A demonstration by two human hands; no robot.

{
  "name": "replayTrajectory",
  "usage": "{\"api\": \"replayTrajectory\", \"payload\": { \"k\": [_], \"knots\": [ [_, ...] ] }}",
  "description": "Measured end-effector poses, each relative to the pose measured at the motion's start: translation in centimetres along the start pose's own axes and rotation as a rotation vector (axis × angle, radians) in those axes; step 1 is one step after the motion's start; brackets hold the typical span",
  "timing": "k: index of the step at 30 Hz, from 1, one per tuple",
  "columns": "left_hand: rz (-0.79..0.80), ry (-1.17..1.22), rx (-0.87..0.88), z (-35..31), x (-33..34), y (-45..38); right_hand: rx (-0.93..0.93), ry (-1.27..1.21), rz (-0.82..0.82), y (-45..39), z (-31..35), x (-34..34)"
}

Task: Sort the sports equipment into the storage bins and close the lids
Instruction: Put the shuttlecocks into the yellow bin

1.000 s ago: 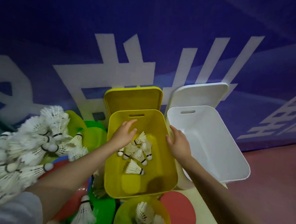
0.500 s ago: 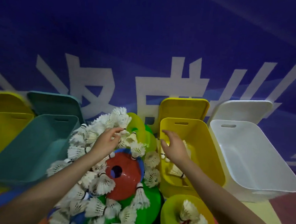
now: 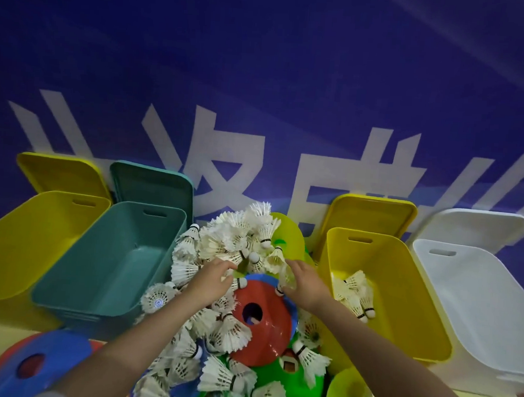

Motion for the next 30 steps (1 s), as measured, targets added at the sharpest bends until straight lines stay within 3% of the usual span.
{"api": "replayTrajectory", "payload": {
  "k": [6, 14, 18, 30],
  "knots": [
    [0.121, -0.206, 0.024, 0.2, 1.9, -1.7, 0.067, 0.049, 0.058, -1.4, 0.1, 1.2],
    [0.11, -0.35, 0.01, 0.2, 2.7, -3.0, 0.065, 0.225, 0.107, -2.6, 0.2, 2.1],
    [0.136, -0.394, 0.07, -0.1, 2.9, -3.1, 0.023, 0.185, 0.107, -2.3, 0.0, 2.5],
    [-0.126, 0.089, 0.25, -4.4, -2.6, 0.0, -0.047, -0.313, -0.272, 3.5, -2.4, -3.5]
  ]
}}
Point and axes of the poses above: each hand's wrist, its own y-axis away from the middle knuckle, its own x-axis out of the palm, z = x × y, the point moved 8 cm from there along -y, towards the middle knuckle, and after that the axes turned 13 degrees about z, right-handed, at the moved point
